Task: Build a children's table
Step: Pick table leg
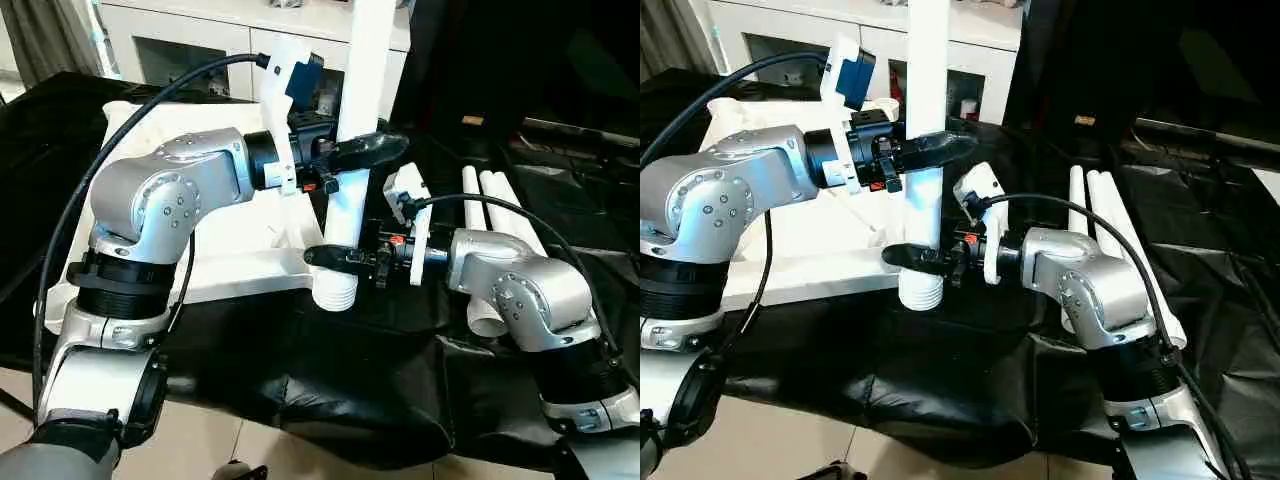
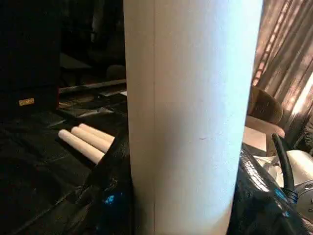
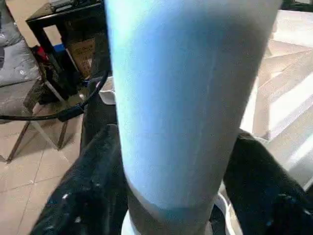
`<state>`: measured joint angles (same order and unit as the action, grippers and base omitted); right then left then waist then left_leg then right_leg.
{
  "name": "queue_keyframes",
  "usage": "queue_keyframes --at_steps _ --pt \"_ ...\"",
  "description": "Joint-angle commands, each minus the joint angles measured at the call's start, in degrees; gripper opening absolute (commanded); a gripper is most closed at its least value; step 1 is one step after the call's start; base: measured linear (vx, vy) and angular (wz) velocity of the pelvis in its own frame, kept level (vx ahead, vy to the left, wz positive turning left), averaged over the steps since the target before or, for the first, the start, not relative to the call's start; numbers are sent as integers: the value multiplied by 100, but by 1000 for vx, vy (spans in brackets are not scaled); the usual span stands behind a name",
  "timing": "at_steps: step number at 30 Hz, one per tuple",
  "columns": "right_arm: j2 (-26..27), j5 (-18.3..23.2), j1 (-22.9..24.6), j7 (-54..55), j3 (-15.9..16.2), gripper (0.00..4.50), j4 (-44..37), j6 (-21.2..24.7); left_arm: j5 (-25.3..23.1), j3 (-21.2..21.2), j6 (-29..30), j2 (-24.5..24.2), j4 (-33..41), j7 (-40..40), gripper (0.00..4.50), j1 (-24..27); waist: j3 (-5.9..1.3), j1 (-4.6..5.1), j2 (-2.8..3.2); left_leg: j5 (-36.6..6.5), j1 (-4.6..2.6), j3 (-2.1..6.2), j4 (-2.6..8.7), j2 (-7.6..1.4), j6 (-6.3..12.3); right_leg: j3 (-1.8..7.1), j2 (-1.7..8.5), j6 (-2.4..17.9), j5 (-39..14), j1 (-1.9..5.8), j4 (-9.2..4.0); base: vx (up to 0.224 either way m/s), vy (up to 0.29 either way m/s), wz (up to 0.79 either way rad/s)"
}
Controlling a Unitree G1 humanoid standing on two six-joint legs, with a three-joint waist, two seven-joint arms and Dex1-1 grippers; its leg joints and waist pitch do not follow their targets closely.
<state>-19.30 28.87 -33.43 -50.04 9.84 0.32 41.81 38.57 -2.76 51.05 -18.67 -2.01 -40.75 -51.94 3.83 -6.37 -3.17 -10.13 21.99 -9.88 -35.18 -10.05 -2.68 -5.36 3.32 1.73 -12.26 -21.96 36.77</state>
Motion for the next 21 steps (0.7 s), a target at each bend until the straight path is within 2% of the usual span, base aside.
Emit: queue_keyframes --at_steps 1,10,14,16,18,21 --pt "-48 -39 13 -54 43 261 6 -86 4 -14 63 23 174 -22 178 -26 -448 9 110 -581 -124 135 394 -368 -201 403 582 1124 -148 330 -389 0 0 0" --pt "-25 -86 84 -49 59 188 -33 -88 13 56 60 51 106 4 178 -79 -449 12 110 -617 -125 135 395 -369 -223 406 581 1146 -128 332 -392 0 0 0" --pt "-22 -125 96 -30 67 185 -30 -112 6 79 55 52 100 16 178 -81 -450 10 106 -574 -124 136 393 -369 -206 405 582 1159 -71 331 -387 0 0 0" --pt "-21 -162 91 -15 80 185 -12 -142 5 83 54 51 96 16 178 -81 -448 10 109 -610 -128 134 396 -371 -214 403 583 1157 -112 331 -393 0 0 0" --pt "20 -132 77 10 49 241 38 -98 -3 77 49 45 99 6 177 -79 -448 13 110 -615 -124 137 398 -372 -216 403 582 1154 -131 333 -390 0 0 0" --pt "15 -197 62 44 74 257 69 -117 -5 75 47 41 96 -5 177 -80 -446 13 110 -627 -126 134 397 -370 -228 405 585 1150 -167 326 -399 0 0 0"
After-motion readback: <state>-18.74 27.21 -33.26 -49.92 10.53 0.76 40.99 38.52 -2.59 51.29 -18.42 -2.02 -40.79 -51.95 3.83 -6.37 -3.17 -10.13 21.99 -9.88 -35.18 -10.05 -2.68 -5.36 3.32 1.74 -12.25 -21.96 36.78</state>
